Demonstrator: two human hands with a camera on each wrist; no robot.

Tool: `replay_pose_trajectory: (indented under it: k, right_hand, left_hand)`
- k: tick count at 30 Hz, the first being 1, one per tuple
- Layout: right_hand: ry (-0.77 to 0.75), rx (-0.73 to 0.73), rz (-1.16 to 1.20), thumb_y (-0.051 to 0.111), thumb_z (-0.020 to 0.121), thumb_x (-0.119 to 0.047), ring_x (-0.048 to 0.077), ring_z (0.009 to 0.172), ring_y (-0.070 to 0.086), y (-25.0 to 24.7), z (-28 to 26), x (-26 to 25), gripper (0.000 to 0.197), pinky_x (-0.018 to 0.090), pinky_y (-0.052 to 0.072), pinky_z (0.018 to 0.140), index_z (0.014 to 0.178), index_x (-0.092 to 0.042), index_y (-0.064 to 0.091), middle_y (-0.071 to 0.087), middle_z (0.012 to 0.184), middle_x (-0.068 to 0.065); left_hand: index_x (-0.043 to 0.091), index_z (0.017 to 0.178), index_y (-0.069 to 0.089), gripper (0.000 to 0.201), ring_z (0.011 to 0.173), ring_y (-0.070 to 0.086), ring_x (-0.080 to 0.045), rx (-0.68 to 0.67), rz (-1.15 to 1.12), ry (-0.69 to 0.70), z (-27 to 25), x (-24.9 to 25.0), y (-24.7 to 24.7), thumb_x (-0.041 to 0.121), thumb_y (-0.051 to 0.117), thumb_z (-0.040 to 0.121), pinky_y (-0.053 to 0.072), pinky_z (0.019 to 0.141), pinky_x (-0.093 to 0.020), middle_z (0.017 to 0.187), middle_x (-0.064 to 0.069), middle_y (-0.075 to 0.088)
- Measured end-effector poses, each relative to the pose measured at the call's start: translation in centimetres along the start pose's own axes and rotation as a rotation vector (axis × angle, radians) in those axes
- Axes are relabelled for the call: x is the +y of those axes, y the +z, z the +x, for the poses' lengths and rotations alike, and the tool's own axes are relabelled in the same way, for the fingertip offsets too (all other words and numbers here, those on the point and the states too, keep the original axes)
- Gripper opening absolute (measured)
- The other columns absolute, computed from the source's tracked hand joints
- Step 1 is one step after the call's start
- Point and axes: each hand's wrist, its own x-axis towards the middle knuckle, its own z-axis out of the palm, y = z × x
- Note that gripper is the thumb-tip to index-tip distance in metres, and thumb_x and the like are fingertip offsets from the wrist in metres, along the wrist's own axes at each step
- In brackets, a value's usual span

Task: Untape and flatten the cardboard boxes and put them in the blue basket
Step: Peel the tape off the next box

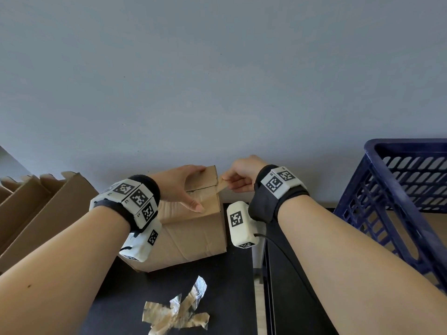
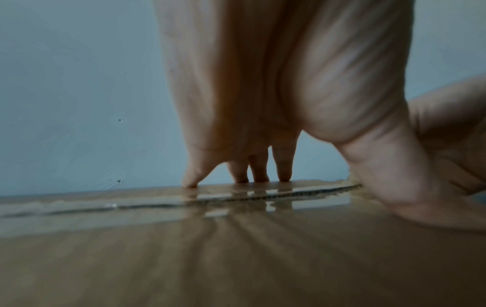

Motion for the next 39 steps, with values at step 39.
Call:
replay_pose_trajectory:
  k: [39]
  right_hand:
    - [-0.146,0.093,-0.118,0.069,0.071,0.004,0.024,0.063,0.067,2.8,-3.3,-1.9,0.017,0.037,0.059,0.079,0.088,0.005,0.068,0.071,0.077,0.018]
  left_hand:
    - [0.048,0.139,0.034,0.093,0.144,0.019,-0.014,-0.004,-0.055,0.108,-1.0,-0.2,0.7,0.045,0.084,0.061,0.02,0.117,-0.04,0.157,0.012,0.012]
